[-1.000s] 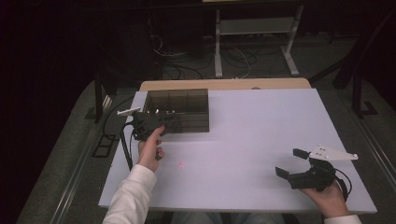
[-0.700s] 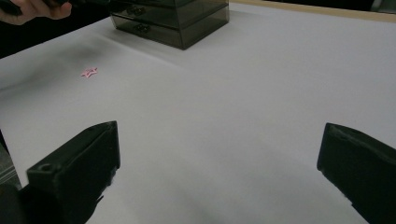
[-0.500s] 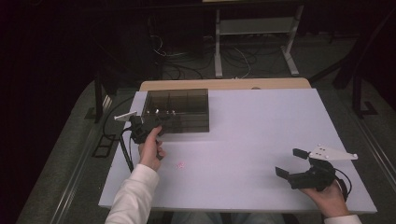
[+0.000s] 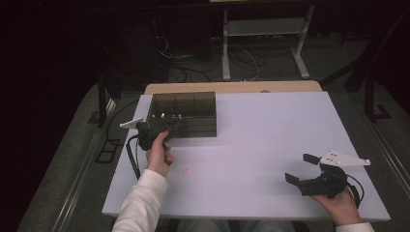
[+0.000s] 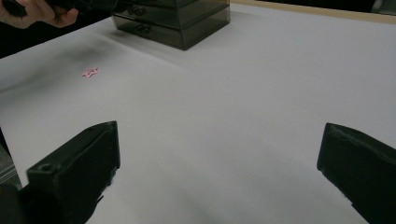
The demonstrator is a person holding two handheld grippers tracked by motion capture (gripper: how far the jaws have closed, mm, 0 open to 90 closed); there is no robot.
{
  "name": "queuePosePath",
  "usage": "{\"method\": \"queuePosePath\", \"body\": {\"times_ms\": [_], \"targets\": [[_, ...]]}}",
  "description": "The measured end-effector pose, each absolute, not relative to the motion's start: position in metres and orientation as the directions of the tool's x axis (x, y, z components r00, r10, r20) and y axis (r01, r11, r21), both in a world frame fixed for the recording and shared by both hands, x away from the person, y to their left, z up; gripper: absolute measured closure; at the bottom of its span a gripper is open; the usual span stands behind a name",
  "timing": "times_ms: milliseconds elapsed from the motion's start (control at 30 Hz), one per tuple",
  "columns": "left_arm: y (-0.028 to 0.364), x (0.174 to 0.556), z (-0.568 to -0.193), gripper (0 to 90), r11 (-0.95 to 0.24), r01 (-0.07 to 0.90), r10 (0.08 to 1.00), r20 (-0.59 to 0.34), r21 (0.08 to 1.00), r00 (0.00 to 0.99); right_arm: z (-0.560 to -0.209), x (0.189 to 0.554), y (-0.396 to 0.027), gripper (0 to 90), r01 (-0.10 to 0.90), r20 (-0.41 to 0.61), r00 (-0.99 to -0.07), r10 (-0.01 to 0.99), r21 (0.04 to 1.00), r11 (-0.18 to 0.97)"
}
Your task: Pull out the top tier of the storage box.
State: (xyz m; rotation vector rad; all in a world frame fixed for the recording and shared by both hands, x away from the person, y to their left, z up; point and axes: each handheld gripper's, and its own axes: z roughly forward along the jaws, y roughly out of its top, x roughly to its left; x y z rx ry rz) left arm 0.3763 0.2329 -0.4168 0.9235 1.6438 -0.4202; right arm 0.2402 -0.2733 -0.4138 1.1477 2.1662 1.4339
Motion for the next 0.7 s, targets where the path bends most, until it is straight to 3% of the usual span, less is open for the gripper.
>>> {"method": "queuePosePath", "body": {"times_ms": [700], "targets": [[0.234, 0.381, -0.43, 61.4, 0.647, 0.748, 0.32, -0.943, 0.146, -0.093, -0.413, 0.24, -0.272, 0.0, 0.444, 0.159, -0.642, 0.75, 0.875, 0.194]]}}
